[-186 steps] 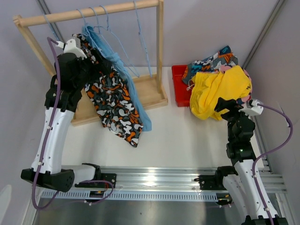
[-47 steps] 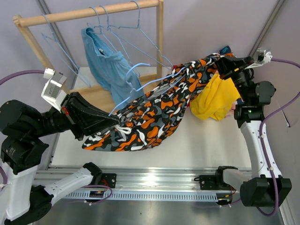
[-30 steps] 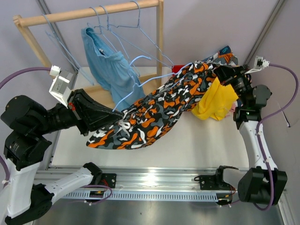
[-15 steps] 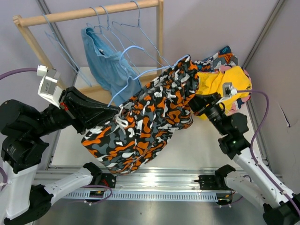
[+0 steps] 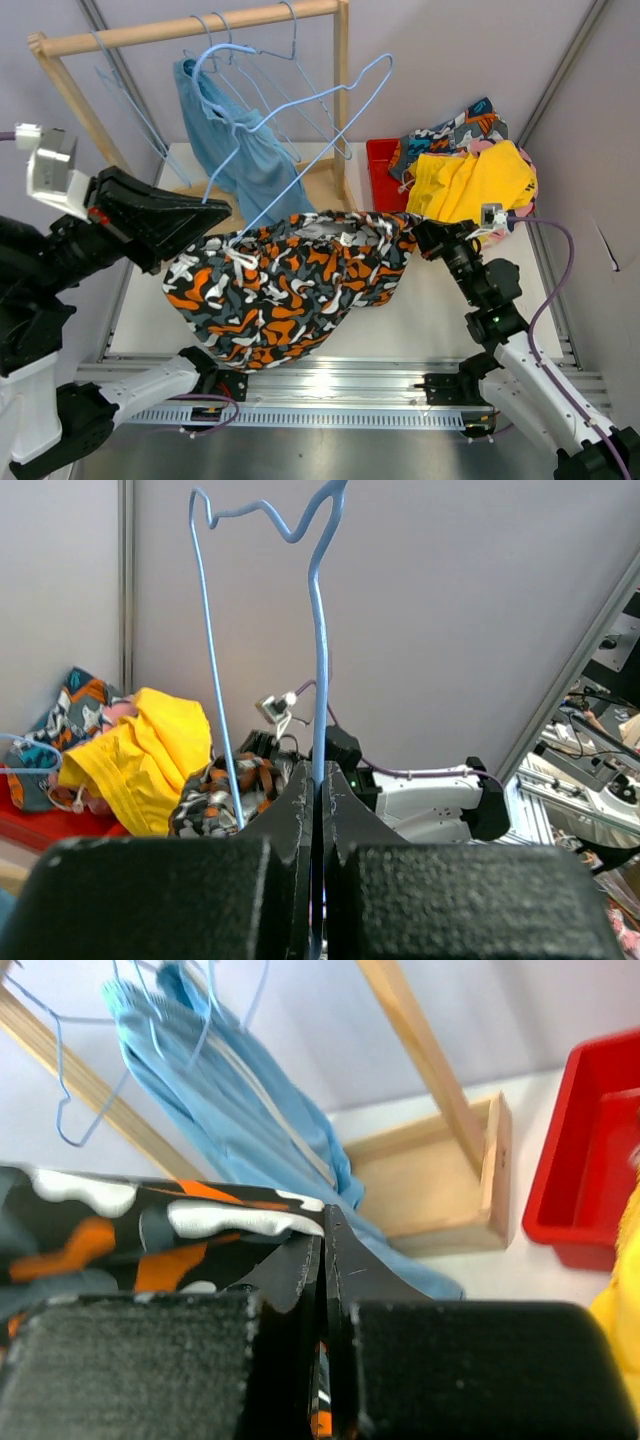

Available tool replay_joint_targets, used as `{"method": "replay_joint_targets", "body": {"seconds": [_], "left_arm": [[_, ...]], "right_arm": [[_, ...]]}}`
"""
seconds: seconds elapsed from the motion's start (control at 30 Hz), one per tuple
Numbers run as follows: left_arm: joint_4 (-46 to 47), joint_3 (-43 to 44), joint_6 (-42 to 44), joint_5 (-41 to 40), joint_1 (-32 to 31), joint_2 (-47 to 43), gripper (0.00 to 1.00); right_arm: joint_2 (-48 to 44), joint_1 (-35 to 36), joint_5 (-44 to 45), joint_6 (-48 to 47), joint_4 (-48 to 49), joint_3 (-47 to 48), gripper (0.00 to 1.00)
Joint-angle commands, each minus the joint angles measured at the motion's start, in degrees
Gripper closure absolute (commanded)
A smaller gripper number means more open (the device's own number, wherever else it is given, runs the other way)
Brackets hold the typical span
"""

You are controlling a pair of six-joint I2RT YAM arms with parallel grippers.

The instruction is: Remove the shorts from the hanger

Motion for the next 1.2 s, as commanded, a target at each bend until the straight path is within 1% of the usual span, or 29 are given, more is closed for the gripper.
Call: {"method": "replay_joint_targets", "body": {"seconds": [0.0,0.1,0.2,0.23,0.27,0.3,0.33,0.37,0.4,0.43,0.47,0.53,0.57,0.63,0.7,0.73,0.77,0.8,0.83,0.87,0.9,0.93,0.97,1.0,1.03,1.07,1.1,1.13,1.17], "left_arm": [[0.98,2.90,1.74,-1.02,-0.29,-0.08,1.00],[1.24,2.12,1.65,-0.49,-0.38,-0.08,1.00],[5.62,-2.71,1.04,-1.36,-0.29,-1.91,1.00],[8.68,-4.81,0.69,-2.41,-0.38,-3.14,1.00],[16.46,-13.10,-0.71,-3.73,-0.38,-4.37,1.00],[20.28,-15.88,-1.33,-6.27,-0.38,-5.43,1.00],[28.24,-18.17,-1.60,-7.51,-0.29,-6.83,1.00],[31.97,-25.42,-2.04,-8.57,-0.29,-7.02,1.00],[34.44,-26.97,-1.78,-10.06,-0.38,-6.93,1.00],[40.04,-29.68,-1.08,-13.55,-0.29,-6.50,1.00],[43.66,-33.01,-0.03,-15.15,-0.38,-6.49,1.00],[51.90,-36.55,1.55,-19.01,-0.38,-6.49,1.00],[52.65,-36.65,3.04,-19.82,-0.29,-5.97,1.00],[49.96,-33.93,6.90,-22.27,-0.38,-5.53,1.00],[49.41,-33.75,10.16,-25.61,-0.38,-7.89,1.00],[51.06,-34.27,12.78,-28.24,-0.38,-9.29,1.00],[52.12,-35.15,14.29,-33.66,-0.38,-10.61,1.00],[53.87,-35.68,16.31,-35.80,-0.38,-13.06,1.00],[58.50,-37.16,19.81,-37.65,-0.38,-14.13,1.00],[60.81,-38.40,20.63,-40.37,-0.38,-14.92,1.00],[59.18,-37.89,21.24,-41.61,-0.38,-14.76,1.00],[56.73,-33.18,22.99,-42.14,-0.29,-14.06,1.00],[53.75,-31.57,23.18,-42.06,-0.38,-13.27,1.00],[47.97,-29.99,23.18,-41.98,-0.38,-12.22,1.00],[46.00,-28.06,23.10,-41.45,-0.38,-12.21,1.00],[44.42,-27.86,22.83,-40.06,-0.38,-12.64,1.00],[42.05,-28.30,22.66,-39.95,-0.38,-13.43,1.00],[40.81,-29.08,22.31,-40.21,-0.38,-15.26,1.00],[39.14,-29.96,22.30,-40.83,-0.38,-16.15,1.00]], "right_arm": [[0.80,1.92,1.74,0.54,3.14,-0.45,1.00],[1.15,2.81,2.36,-0.69,2.61,0.95,1.00],[2.11,4.04,-1.57,-2.35,2.00,5.60,1.00],[3.68,6.13,-4.38,-3.06,1.65,7.71,1.00],[4.83,7.98,-7.97,-4.02,-0.62,10.25,1.00],[5.97,10.35,-9.23,-7.25,-1.77,15.67,1.00],[8.16,16.37,-9.94,-9.55,-3.26,18.42,1.00],[9.31,19.65,-8.29,-11.92,-7.37,23.93,1.00],[10.46,22.73,-7.06,-14.20,-9.06,26.25,1.00],[12.38,25.46,-6.09,-18.32,-10.56,28.27,1.00],[13.18,28.79,-5.38,-19.84,-13.01,30.03,1.00],[14.42,29.53,-3.97,-22.04,-14.52,33.90,1.00],[15.12,29.44,-3.53,-23.18,-15.22,34.88,1.00],[15.91,28.92,1.55,-27.73,-18.19,39.51,1.00],[18.11,25.59,3.84,-30.30,-21.71,44.88,1.00],[19.16,23.66,1.59,-30.83,-23.91,50.74,1.00],[21.08,21.64,-1.48,-31.36,-26.37,53.40,1.00],[21.97,18.49,-4.03,-31.19,-28.65,55.61,1.00],[22.42,17.59,-6.49,-31.10,-29.28,58.06,1.00],[22.77,17.14,-6.52,-32.15,-28.68,58.35,1.00],[22.95,16.96,-5.38,-32.77,-27.54,58.35,1.00],[23.21,16.79,-1.37,-33.12,-24.31,58.53,1.00],[23.65,16.53,1.54,-36.08,-23.15,59.40,1.00],[25.65,15.13,4.61,-37.33,-22.27,61.06,1.00],[27.24,13.46,8.30,-38.21,-21.13,63.17,1.00],[29.00,10.92,10.16,-38.13,-20.42,68.49,1.00],[33.19,7.68,10.18,-36.91,-19.81,71.59,1.00],[35.75,0.25,9.75,-35.08,-19.71,75.28,1.00],[38.39,-3.57,8.53,-33.32,-19.71,79.14,1.00]]}}
